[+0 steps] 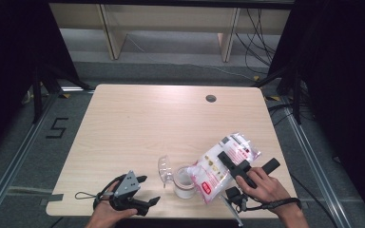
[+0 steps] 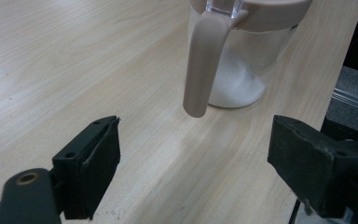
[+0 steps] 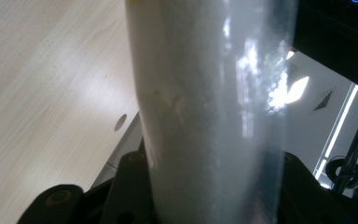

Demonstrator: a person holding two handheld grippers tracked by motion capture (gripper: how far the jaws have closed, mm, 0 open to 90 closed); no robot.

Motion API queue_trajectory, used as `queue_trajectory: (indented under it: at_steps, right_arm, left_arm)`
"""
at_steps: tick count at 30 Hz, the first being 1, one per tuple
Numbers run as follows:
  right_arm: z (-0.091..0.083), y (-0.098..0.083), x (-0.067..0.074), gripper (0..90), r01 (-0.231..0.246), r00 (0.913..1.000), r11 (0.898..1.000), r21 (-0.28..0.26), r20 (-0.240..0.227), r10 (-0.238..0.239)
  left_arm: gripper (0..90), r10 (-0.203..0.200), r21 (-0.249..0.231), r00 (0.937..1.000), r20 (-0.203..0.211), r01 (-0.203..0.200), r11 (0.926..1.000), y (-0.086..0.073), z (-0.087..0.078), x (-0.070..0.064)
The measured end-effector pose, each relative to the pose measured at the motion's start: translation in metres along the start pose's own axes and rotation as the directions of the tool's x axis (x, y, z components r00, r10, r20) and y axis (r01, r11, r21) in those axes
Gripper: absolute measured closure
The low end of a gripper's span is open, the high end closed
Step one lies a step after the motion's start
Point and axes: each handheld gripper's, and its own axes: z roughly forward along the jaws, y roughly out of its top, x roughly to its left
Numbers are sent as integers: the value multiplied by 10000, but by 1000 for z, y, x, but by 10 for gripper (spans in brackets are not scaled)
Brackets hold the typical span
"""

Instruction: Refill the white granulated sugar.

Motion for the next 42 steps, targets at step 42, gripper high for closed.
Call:
queue_trajectory:
  at_steps: [42]
  right_arm:
    - [0,0,0,689,-85,10000,9999,-83,-21,85]
  left_arm:
    - [165,-10,7,10000,4,10,10000,0,0,0]
